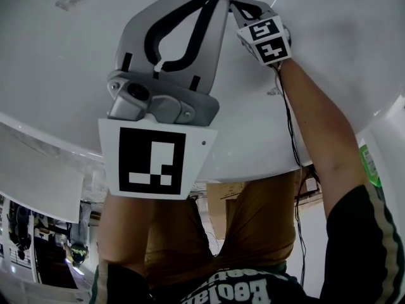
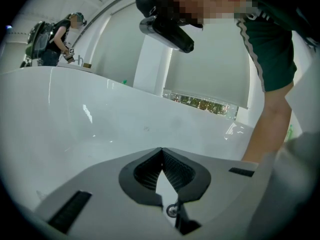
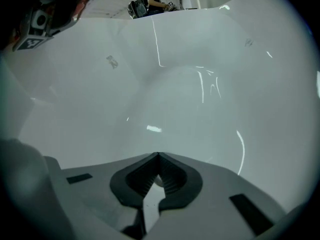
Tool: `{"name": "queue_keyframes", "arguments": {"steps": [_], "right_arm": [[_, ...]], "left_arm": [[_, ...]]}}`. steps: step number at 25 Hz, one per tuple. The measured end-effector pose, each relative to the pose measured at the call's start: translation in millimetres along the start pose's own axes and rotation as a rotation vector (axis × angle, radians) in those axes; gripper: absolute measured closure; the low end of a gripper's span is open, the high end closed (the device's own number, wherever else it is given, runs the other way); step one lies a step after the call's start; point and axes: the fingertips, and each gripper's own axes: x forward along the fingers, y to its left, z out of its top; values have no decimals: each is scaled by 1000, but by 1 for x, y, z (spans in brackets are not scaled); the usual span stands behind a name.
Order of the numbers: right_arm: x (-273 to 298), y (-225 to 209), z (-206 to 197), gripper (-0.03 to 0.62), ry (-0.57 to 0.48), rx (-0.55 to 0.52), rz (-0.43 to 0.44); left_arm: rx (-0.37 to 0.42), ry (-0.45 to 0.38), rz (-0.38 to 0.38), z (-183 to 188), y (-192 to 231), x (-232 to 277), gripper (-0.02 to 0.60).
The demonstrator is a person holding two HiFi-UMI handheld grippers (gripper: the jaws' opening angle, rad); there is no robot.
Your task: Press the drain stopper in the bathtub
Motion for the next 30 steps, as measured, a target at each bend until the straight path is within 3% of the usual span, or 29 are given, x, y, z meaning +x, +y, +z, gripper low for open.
{"name": "queue_keyframes", "arguments": {"steps": [8, 12, 20, 26, 30], "right_arm": [[28, -7, -21, 580, 76, -13, -3], [37, -12, -20, 580, 90, -18, -7], [53, -14, -38, 580, 157, -7, -18], [54, -14, -44, 579, 153, 33, -35], [55, -13, -43, 579, 176, 47, -15]], "left_arm": [[-85, -17, 67, 0, 15, -2, 572], [-131, -26, 55, 1, 16, -1, 572], [-111, -3, 68, -4, 17, 0, 572], [-206, 23, 58, -13, 19, 1, 572], [-186, 31, 63, -14, 18, 3, 572]]}}
